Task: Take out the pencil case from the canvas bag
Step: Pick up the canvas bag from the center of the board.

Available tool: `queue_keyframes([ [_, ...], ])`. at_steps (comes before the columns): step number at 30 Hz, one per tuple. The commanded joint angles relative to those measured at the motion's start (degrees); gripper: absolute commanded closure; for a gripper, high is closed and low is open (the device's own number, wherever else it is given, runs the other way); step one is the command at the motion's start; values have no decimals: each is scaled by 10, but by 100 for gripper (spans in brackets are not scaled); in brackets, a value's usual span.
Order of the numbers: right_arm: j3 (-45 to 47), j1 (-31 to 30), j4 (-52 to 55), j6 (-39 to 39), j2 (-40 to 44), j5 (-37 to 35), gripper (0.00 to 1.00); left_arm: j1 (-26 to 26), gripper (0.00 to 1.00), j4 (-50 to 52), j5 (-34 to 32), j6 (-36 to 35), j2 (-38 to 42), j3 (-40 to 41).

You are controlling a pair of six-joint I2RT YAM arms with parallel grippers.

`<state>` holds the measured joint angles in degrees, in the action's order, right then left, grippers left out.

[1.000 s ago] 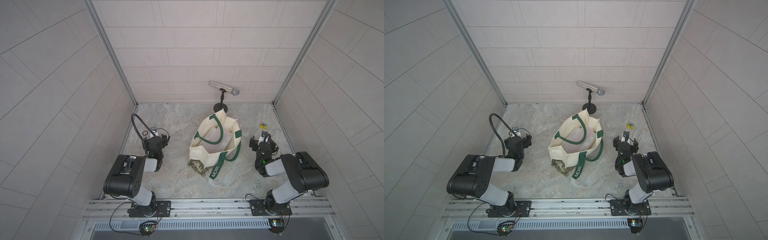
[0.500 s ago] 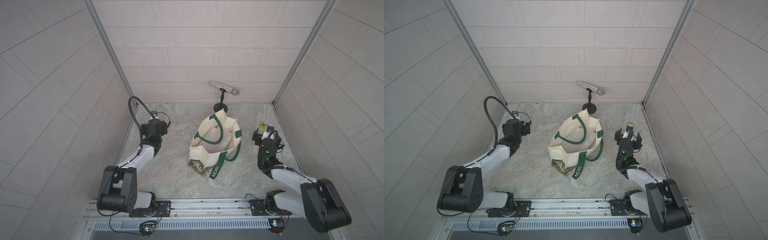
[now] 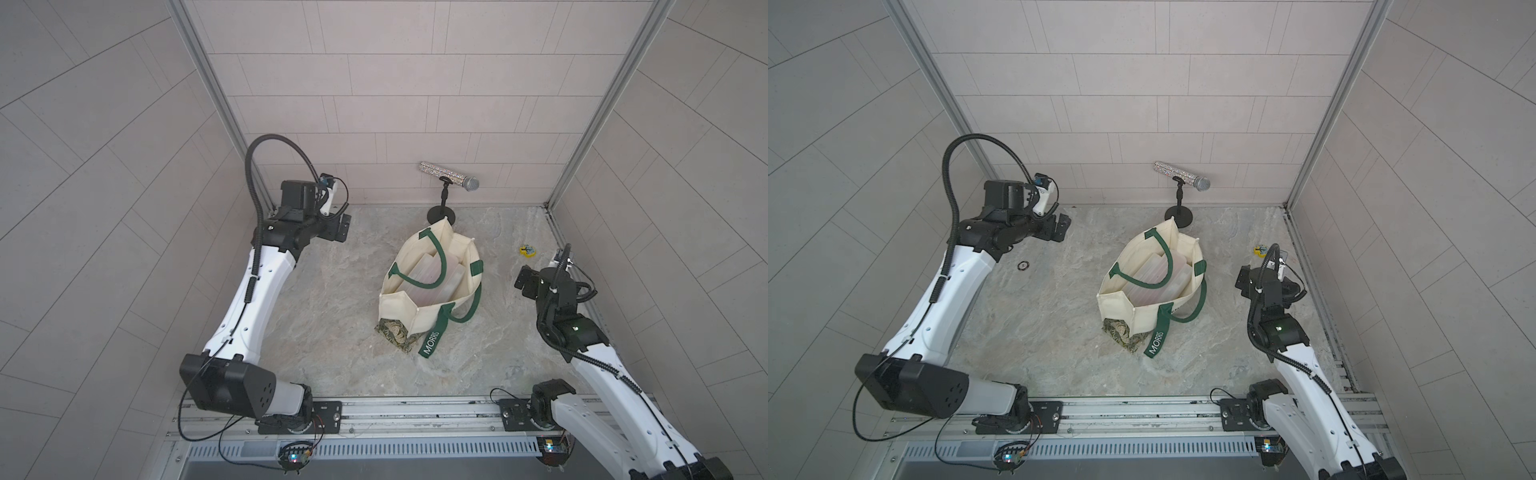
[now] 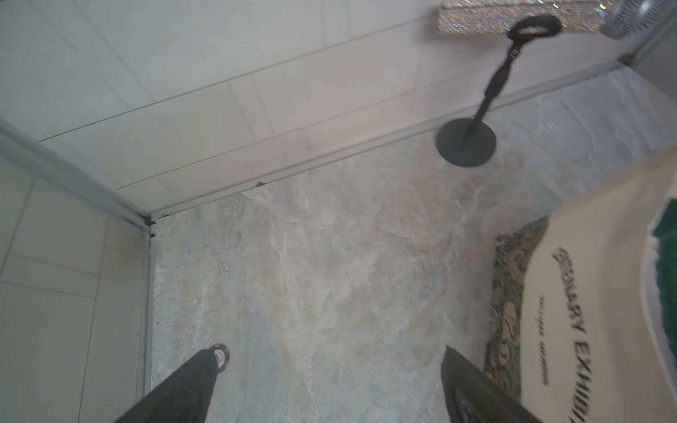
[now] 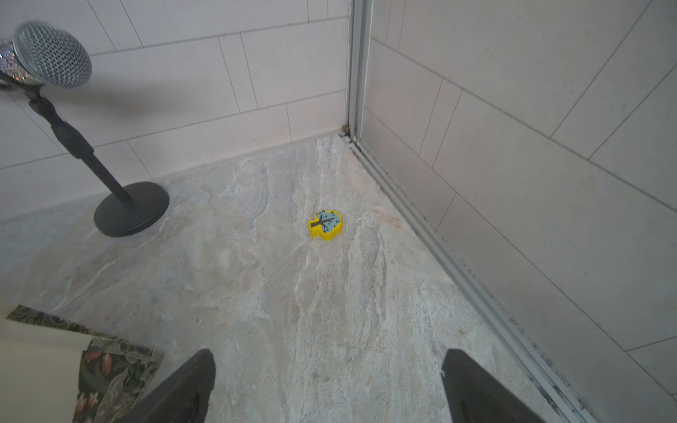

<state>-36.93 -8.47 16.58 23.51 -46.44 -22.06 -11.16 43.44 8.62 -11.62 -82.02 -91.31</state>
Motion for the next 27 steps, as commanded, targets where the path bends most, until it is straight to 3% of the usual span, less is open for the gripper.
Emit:
queue_keyframes([
  [1, -40, 0, 144, 44, -34, 64, 1, -77, 0, 161, -9, -102, -11, -49],
  [5, -64, -1, 180, 35, -58, 118, 0, -175, 0, 251, -32, -163, -29, -128],
  [8, -59, -1, 171, 34, -51, 153, 1, -220, 0, 292, -21, -201, -48, -176],
  [18, -38, -1, 149, 53, -32, 204, 1, -285, 2, 404, 6, -342, -144, -262],
  [23, -29, -1, 150, 59, -29, 216, 0, -308, 3, 395, 32, -362, -172, -294],
  [27, -30, -1, 154, 59, -24, 221, 1, -343, 4, 374, 9, -389, -185, -287],
])
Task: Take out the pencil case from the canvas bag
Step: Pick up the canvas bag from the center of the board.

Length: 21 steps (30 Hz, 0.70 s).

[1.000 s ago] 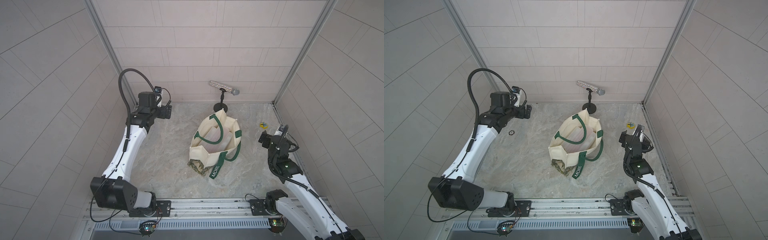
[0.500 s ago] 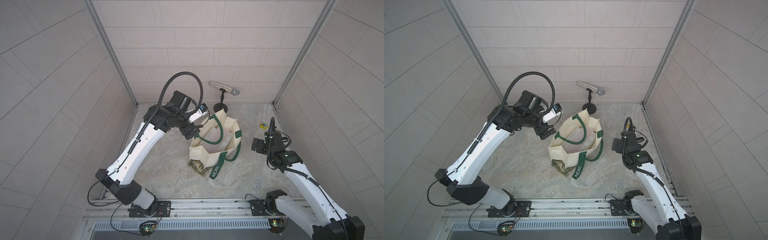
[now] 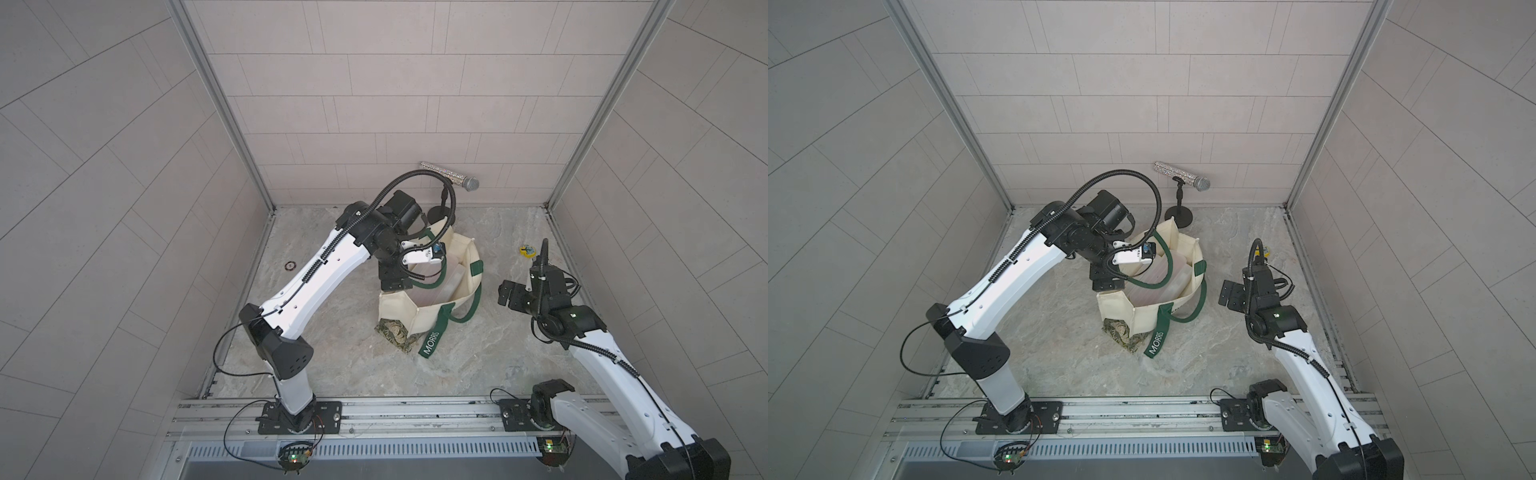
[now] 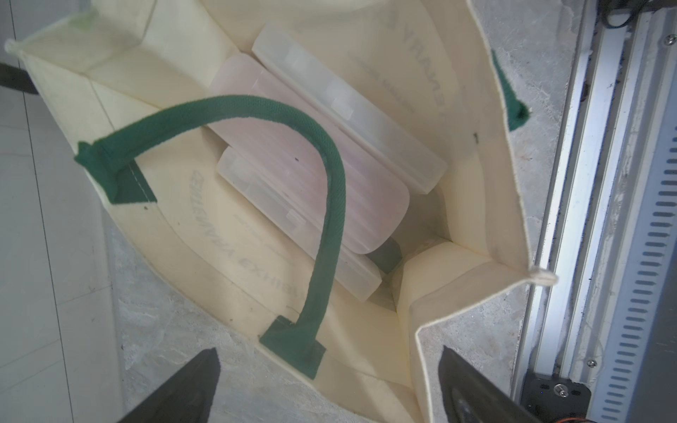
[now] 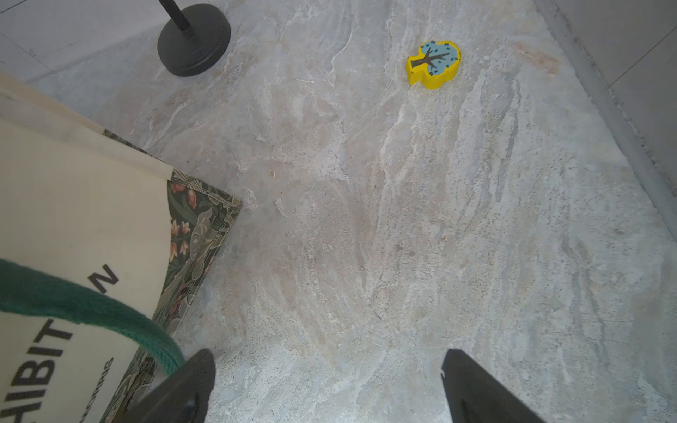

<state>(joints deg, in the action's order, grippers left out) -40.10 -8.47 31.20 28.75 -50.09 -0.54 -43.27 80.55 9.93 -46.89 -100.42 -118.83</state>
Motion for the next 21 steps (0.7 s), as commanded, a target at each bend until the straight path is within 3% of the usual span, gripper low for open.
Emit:
queue_keyframes([
  [1, 2, -1, 9, 7, 14, 6, 1, -31, 4, 1, -14, -45, -4, -6],
  [9, 14, 0, 21, 2, 32, 1, 0, -96, 19, -18, -170, -87, -55, 49],
  [13, 22, 0, 25, 2, 43, 1, 1, -96, 22, -32, -181, -86, -79, 34],
  [21, 30, 0, 32, 3, 64, 3, 0, -99, 22, -9, -131, -69, -85, -54],
])
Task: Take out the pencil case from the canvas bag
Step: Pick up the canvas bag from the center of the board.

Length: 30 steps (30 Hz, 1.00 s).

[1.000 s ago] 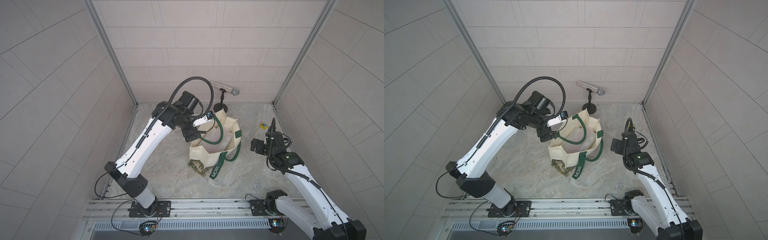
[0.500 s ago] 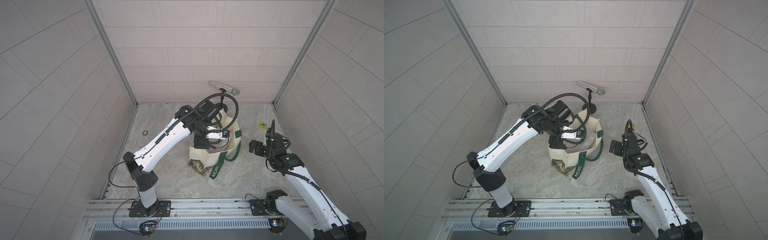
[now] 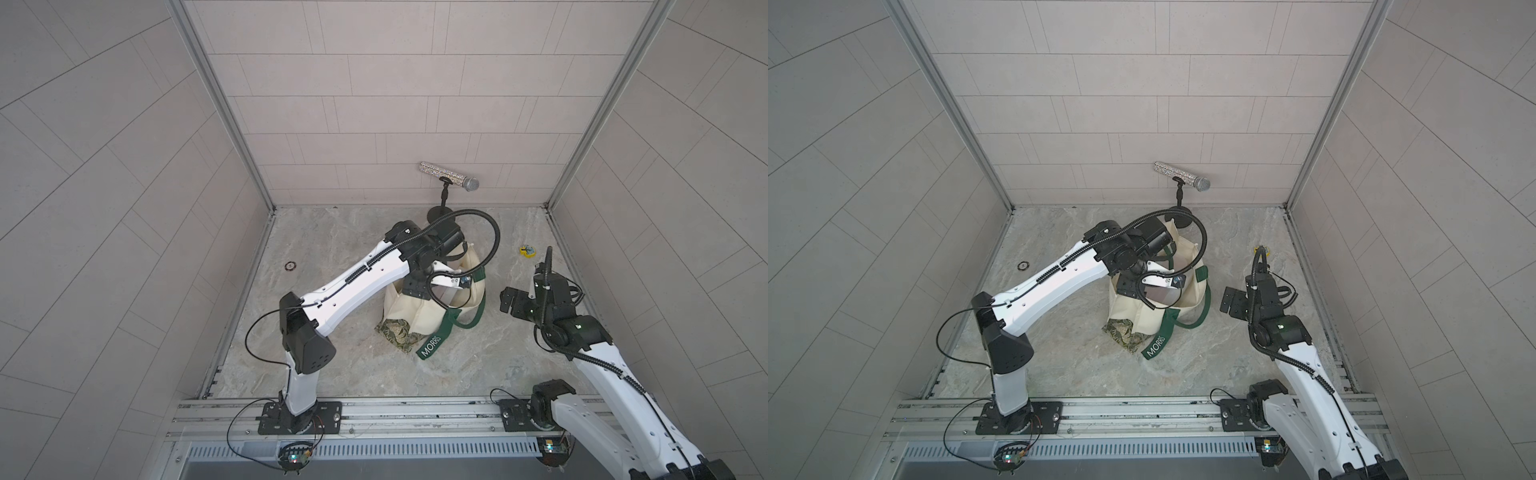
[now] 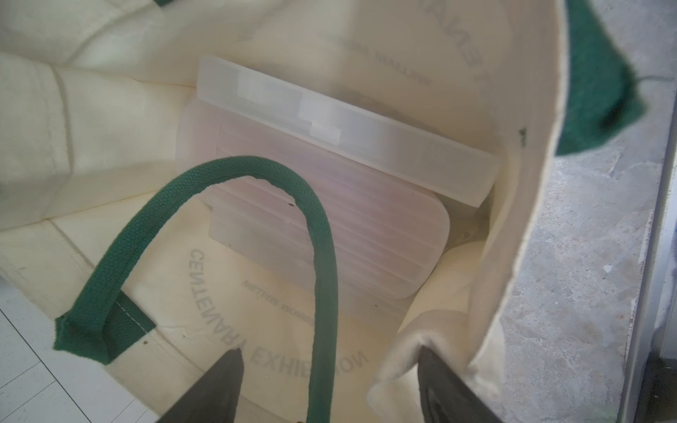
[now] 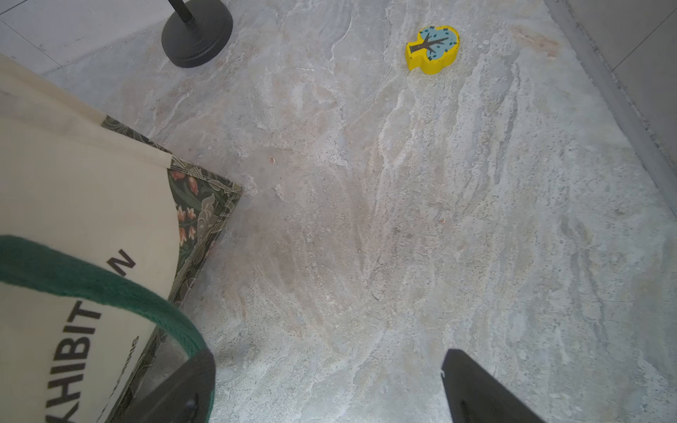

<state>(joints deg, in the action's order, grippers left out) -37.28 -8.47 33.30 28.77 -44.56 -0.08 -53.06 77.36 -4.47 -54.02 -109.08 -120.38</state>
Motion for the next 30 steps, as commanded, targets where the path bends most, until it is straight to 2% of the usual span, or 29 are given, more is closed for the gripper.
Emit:
queue_keyframes([
  [1, 3, -1, 11, 3, 10, 0, 0, -1, 22, 28, 19, 3, 2, -55],
  [5, 4, -1, 12, 4, 12, 3, 0, -1, 19, 32, 34, 11, 12, -104],
  [8, 6, -1, 11, 4, 11, 5, 1, 2, 17, 12, 38, 9, 22, -101],
  [13, 6, -1, 10, 4, 9, 8, 0, 7, 17, -3, -18, -19, 0, -56],
  [14, 6, -1, 11, 4, 10, 10, 0, 11, 4, 0, -19, -25, -7, -48],
  [15, 5, 0, 12, 4, 10, 11, 1, 14, 1, 3, -17, -27, -11, -43],
  [23, 2, -1, 24, 5, 21, 13, 1, 29, 5, -51, -62, -58, -37, 14],
  [30, -7, 0, 44, 0, 33, 10, 0, 30, 16, -38, -89, -80, -54, 58],
])
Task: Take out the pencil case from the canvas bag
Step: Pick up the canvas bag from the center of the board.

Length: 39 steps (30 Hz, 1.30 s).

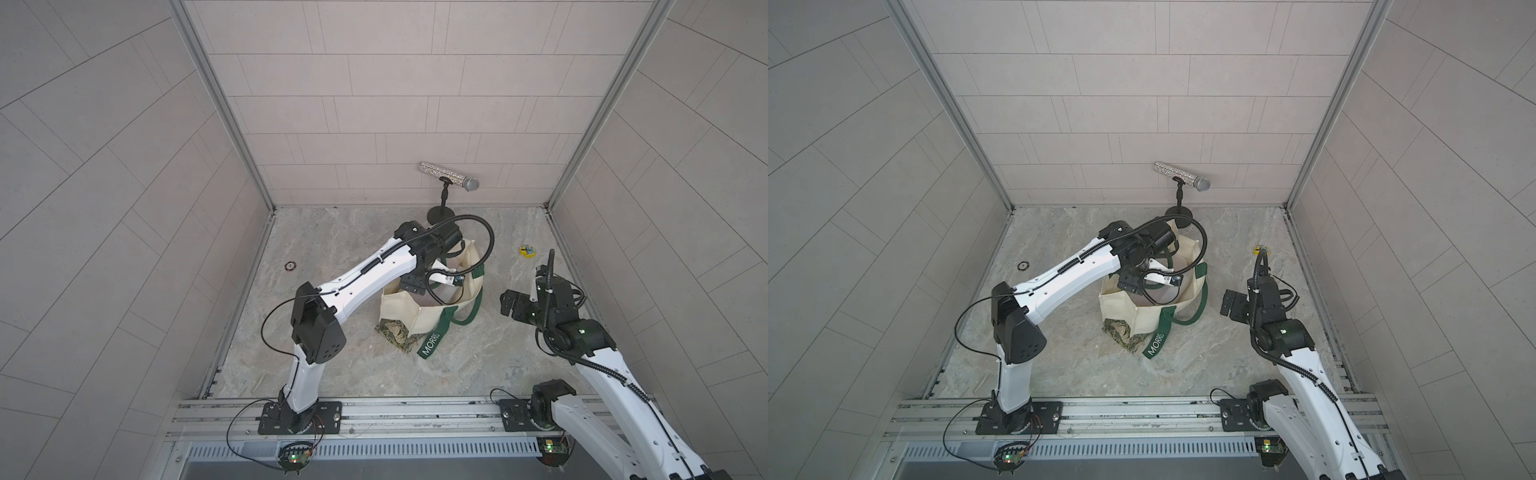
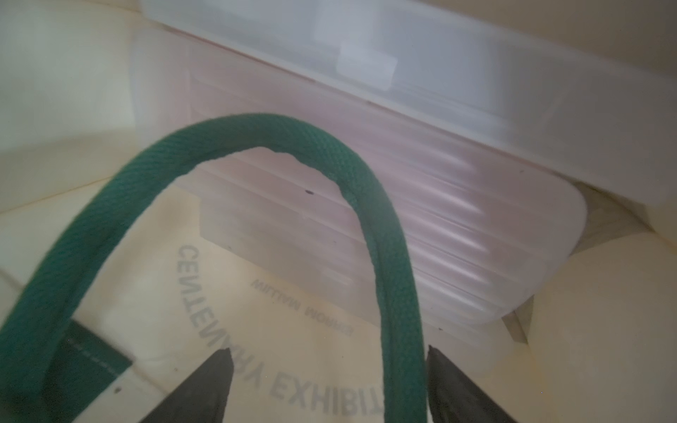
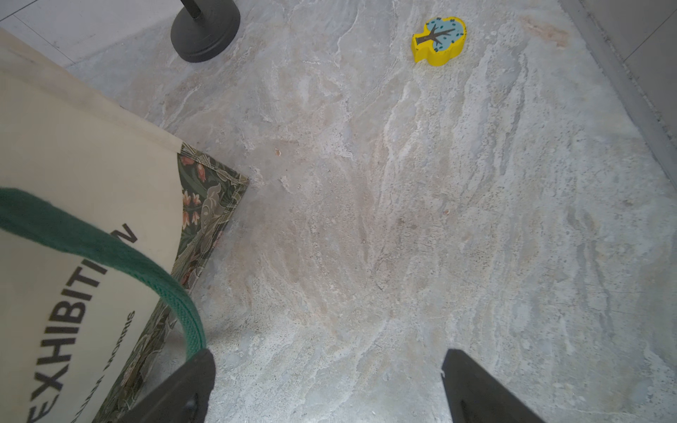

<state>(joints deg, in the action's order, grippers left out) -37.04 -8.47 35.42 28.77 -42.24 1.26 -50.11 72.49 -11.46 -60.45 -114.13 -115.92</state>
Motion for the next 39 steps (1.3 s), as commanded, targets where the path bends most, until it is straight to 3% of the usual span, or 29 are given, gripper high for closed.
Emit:
queue_keyframes([
  [1, -9, -1, 24, 0, 13, -5, 0, 0, 18, 11, -21, -19, -5, 22],
  [4, -9, 0, 25, 2, 16, -5, 0, 1, 32, 7, -41, -25, -9, 51],
  [6, -10, 0, 22, 3, 16, -4, 0, 0, 48, 2, -56, -22, -14, 60],
  [8, -8, 0, 19, 5, 16, -3, 1, 0, 68, -9, -66, -9, -19, 59],
  [10, -5, 0, 17, 7, 15, -3, 0, 0, 99, -19, -65, 14, -19, 43],
  [16, -2, 0, 14, 11, 16, 1, 1, 0, 100, -85, -44, 111, 31, 24],
  [25, 3, 0, 6, 20, 15, 2, 0, 18, 100, -364, -111, 235, 203, 193],
  [31, 4, 0, 2, 27, 13, 4, 1, 81, 100, -394, -128, 365, 237, 212],
  [33, 5, 0, -1, 30, 12, 5, 0, 123, 100, -403, -97, 424, 248, 226],
  [39, -4, -1, -3, 42, 6, 14, 2, 251, 100, -417, 84, 595, 270, 281],
])
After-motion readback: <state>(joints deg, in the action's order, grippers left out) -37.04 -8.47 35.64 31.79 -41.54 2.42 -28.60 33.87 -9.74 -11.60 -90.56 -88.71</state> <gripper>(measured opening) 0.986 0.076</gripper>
